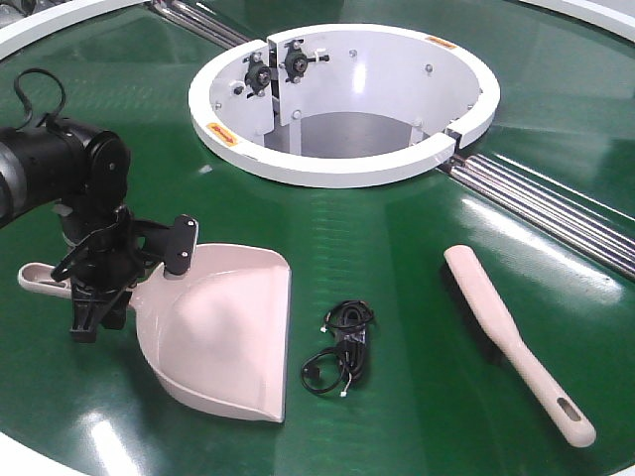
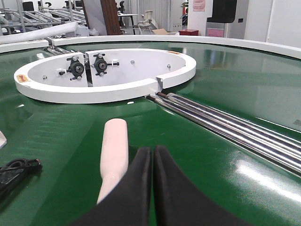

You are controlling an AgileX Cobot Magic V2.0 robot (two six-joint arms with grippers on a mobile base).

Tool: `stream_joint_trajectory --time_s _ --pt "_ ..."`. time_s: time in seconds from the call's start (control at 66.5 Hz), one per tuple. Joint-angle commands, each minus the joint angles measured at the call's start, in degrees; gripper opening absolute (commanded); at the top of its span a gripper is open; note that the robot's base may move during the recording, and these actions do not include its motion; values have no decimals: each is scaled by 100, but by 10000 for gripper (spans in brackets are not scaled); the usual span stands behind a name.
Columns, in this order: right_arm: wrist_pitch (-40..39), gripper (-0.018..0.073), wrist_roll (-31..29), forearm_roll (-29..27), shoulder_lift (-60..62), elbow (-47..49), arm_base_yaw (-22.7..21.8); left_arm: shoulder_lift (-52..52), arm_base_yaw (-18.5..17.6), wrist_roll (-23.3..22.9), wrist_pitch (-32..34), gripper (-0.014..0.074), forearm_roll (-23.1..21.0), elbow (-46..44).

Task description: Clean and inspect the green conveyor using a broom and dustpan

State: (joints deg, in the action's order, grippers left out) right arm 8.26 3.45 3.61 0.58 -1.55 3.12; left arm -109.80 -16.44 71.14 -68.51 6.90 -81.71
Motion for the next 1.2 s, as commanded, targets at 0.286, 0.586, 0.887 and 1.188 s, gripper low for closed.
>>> stream_joint_trajectory --time_s 0.286,0.586,0.887,1.188 --pt "-440 -10 -37 39 103 -124 6 261 -53 -26 15 -8 -1 -151" --pt "-1446 -10 204 -24 104 -107 6 261 -53 -26 15 -8 -1 -151" --pt "-1402 -10 529 -200 -659 1478 6 261 -53 -26 15 -8 -1 -151" --pt "1544 -10 475 -99 -2762 3551 6 261 -53 -26 15 -8 -1 -151"
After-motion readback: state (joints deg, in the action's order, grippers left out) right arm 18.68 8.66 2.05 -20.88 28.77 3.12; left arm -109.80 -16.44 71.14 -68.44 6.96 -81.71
